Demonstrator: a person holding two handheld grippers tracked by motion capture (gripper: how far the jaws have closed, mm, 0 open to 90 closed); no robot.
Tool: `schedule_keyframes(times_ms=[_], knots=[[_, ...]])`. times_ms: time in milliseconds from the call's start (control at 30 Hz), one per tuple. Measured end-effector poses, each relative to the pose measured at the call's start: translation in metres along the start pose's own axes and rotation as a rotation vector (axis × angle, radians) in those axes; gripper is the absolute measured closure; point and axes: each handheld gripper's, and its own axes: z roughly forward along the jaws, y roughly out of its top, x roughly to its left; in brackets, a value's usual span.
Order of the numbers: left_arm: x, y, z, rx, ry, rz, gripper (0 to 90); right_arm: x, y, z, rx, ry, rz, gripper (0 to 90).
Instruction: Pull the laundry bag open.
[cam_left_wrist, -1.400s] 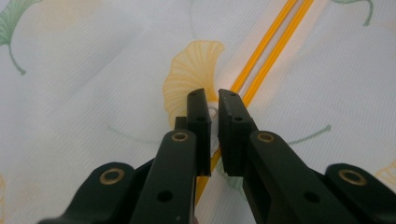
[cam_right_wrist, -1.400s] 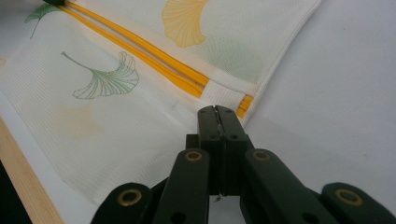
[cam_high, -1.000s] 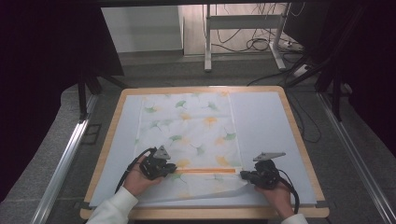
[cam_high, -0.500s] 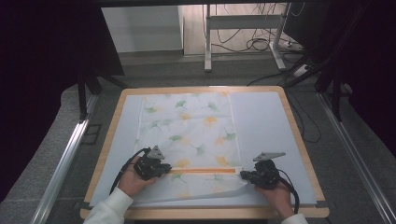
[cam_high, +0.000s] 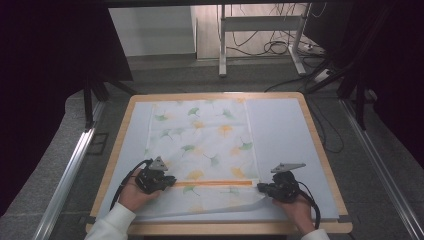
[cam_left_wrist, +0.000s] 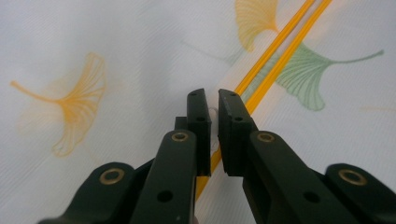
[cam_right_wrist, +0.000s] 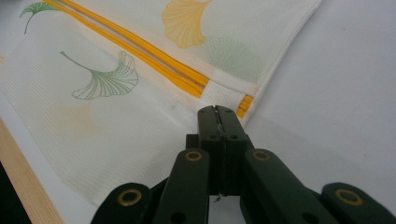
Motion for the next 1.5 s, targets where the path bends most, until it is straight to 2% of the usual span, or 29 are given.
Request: schedule_keyframes(times_ms=[133,467,633,767,1100,1500], knots=[[0.003,-0.004,-0.003,-0.005,0.002,-0.019,84.5,0.0,0.0,0.0,0.0,0.0,0.0,89.6],[0.011,-0.012,-0.009,0.0,0.013,-0.029,84.5,0.0,0.0,0.0,0.001,-0.002,-0.001,89.6],[0.015,-0.017,-0.013,-0.007,0.02,-0.052,84.5,0.0,0.0,0.0,0.0,-0.002,-0.002,89.6],[0.018,-0.02,-0.015,-0.002,0.022,-0.048,84.5,0.0,0.0,0.0,0.0,-0.003,-0.002,89.6],[0.026,-0.03,-0.023,-0.005,0.03,-0.082,84.4,0.001,0.0,0.0,-0.002,-0.005,-0.002,89.6],[0.033,-0.037,-0.029,-0.003,0.027,-0.094,84.4,0.001,0.0,0.0,0.0,-0.004,-0.001,89.6]])
